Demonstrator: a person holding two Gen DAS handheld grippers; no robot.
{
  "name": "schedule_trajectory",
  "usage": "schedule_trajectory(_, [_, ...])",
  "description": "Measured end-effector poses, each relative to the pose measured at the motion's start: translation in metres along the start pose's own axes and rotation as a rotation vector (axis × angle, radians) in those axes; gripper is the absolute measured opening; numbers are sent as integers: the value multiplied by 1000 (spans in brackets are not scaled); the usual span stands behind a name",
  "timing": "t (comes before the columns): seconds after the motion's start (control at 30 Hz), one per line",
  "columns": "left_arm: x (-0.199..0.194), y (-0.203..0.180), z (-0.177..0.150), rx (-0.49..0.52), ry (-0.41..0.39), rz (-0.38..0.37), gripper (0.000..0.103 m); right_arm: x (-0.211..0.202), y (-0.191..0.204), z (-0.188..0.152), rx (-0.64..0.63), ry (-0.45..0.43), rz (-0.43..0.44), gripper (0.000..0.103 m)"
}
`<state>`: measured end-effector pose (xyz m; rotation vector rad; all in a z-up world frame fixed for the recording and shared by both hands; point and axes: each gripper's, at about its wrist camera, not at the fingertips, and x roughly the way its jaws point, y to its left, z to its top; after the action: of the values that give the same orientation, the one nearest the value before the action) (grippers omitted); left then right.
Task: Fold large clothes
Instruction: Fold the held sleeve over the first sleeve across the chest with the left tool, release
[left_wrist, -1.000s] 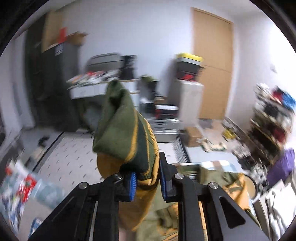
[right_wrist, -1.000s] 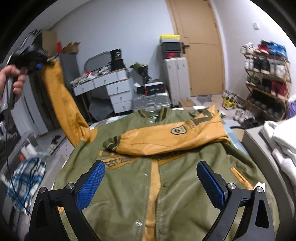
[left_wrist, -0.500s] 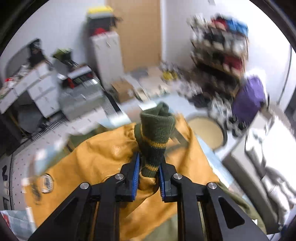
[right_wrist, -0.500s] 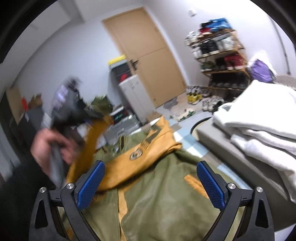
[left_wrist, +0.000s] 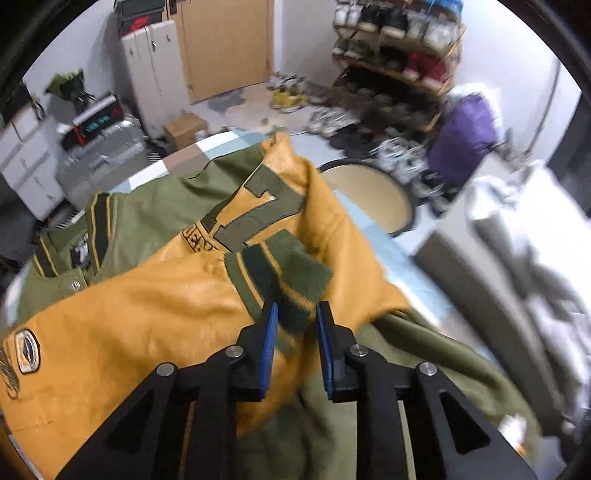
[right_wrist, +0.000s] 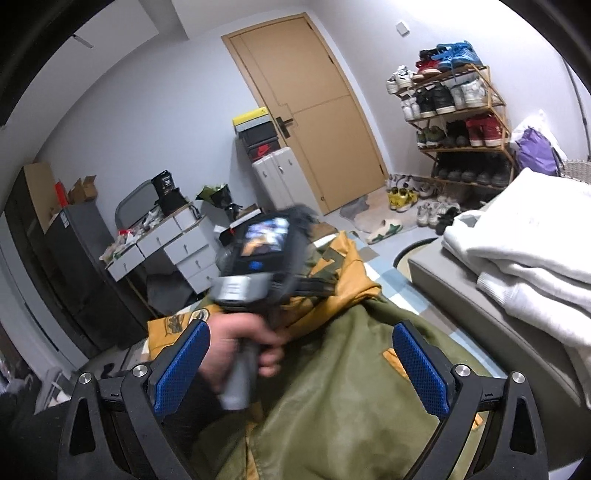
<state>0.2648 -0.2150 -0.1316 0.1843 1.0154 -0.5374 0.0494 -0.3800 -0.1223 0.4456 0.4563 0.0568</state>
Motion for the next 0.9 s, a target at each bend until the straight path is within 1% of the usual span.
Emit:
schedule_trajectory(0.03, [-8,3,1,-6,-8,-25,38,1,-2,0,11,3,0,101])
schedule_trajectory(0.07, [-30,13,-6,-8,-44,-57,60,0,-4,-1,19,5,1,101])
schedule_trajectory(0.1, [-45,20,-10,-9,-85,-66,69,0,-5,-1,28,7,4,101])
schedule_trajectory(0.13, [-57,28,-15,-11,-118,-66,74,0,-5,-2,31,10,5,101])
schedule_trajectory(0.17, [-74,41,-24,-4,-161,-58,75,0,-4,-2,27,11,5,101])
schedule_trajectory(0.2, [-82,52,-28,5,-182,-13,75,0,-1,-3,21,11,6,101])
schedule_trajectory(0.23, [-90,66,-34,0,-194,68,75,-1,2,-5,13,12,10,101])
schedule_trajectory(0.27, [-94,87,-42,-21,-188,167,75,-1,4,-6,9,13,16,101])
schedule_trajectory(0.3, [-96,100,-47,-39,-174,205,75,-1,7,-7,5,14,21,101])
schedule_trajectory(0.33, [-95,124,-56,-86,-146,266,75,-2,11,-8,-5,15,28,101])
schedule_trajectory(0.37, [-91,141,-62,-126,-119,310,75,-3,14,-9,-14,15,31,101])
schedule_trajectory(0.4, [-90,153,-70,-158,-103,328,75,-3,17,-10,-27,15,31,101])
schedule_trajectory(0.43, [-80,170,-79,-213,-67,333,75,-2,19,-11,-42,16,30,101])
schedule_trajectory(0.47, [-72,177,-85,-247,-49,321,75,-1,21,-12,-52,19,29,101])
schedule_trajectory(0.5, [-62,185,-92,-289,-25,308,75,1,22,-13,-61,26,26,101])
schedule_trajectory(0.53, [-42,192,-100,-338,24,277,75,5,23,-14,-69,38,22,101])
schedule_trajectory(0.57, [-28,194,-105,-358,51,270,75,8,23,-15,-75,52,19,101])
schedule_trajectory(0.6, [-19,194,-109,-368,56,269,75,10,23,-15,-79,59,14,101])
schedule_trajectory(0.67, [-6,189,-111,-390,30,265,75,15,24,-17,-95,71,2,101])
schedule_trajectory(0.73, [-7,188,-107,-402,34,243,75,18,25,-18,-108,80,-10,101])
schedule_trajectory(0.8, [-15,188,-98,-363,42,190,75,21,26,-20,-115,92,-16,101])
schedule_trajectory(0.83, [-28,186,-91,-335,14,179,75,23,26,-21,-116,101,-19,101])
schedule_trajectory(0.87, [-38,185,-87,-319,-17,191,77,23,26,-21,-116,106,-17,101])
schedule_trajectory(0.9, [-46,185,-83,-305,-46,227,77,23,26,-22,-113,112,-12,101])
